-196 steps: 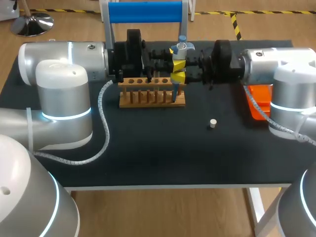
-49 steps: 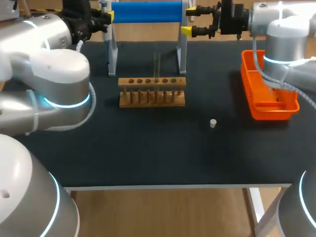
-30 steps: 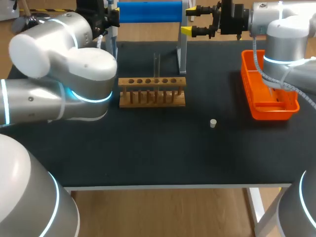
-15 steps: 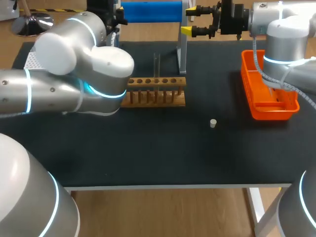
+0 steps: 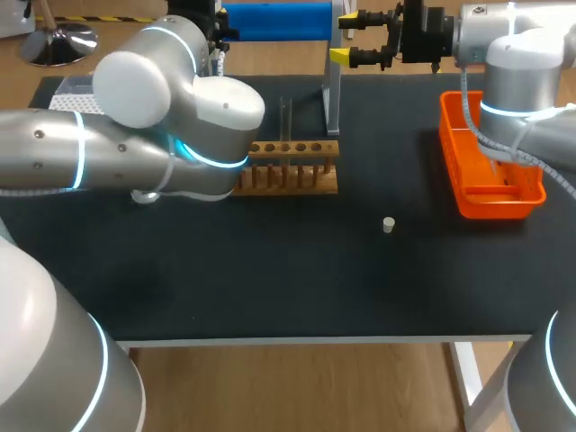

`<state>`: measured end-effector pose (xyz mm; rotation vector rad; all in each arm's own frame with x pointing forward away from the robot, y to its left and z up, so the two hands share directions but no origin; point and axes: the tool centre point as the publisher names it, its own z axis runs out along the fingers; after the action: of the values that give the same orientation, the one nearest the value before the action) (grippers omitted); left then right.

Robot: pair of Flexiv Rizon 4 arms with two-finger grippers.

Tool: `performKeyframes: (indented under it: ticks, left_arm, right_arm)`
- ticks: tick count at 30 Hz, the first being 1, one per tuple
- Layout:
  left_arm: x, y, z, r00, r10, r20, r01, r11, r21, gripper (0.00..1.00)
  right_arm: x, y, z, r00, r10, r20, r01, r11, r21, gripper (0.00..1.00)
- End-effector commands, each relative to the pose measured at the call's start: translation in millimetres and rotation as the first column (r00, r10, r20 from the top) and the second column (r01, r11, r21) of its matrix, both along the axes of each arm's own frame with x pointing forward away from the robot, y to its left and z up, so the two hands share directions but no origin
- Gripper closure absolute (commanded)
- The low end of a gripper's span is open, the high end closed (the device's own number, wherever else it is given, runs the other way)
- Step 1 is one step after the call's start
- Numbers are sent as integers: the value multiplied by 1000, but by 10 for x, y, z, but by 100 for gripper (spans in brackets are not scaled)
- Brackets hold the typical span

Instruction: Invert the test tube, pick up the pipette, mount the tip to pipette, aspirate from beaker and dispense into the tube, eject the tip, return the pipette, and cap with the stopper.

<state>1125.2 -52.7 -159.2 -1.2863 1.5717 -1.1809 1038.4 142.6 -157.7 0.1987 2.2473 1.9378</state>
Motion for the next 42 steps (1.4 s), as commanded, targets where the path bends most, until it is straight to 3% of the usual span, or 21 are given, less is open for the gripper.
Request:
performKeyframes:
  ticks: [1, 15, 42]
  left_arm:
    - [72, -44, -59, 1000, 24, 0, -24, 1000, 1, 100]
    - [204, -16, -205, 998, 40, -42, -40, 999, -5, 100]
    - [426, 16, -312, 993, 45, -105, -46, 999, -2, 100]
  right_arm:
    - [3, -13, 5, 1000, 3, -2, -3, 1000, -2, 0]
    - [3, -13, 5, 1000, 3, -2, -3, 1000, -2, 0]
    - [3, -13, 5, 1000, 3, -2, -3, 1000, -2, 0]
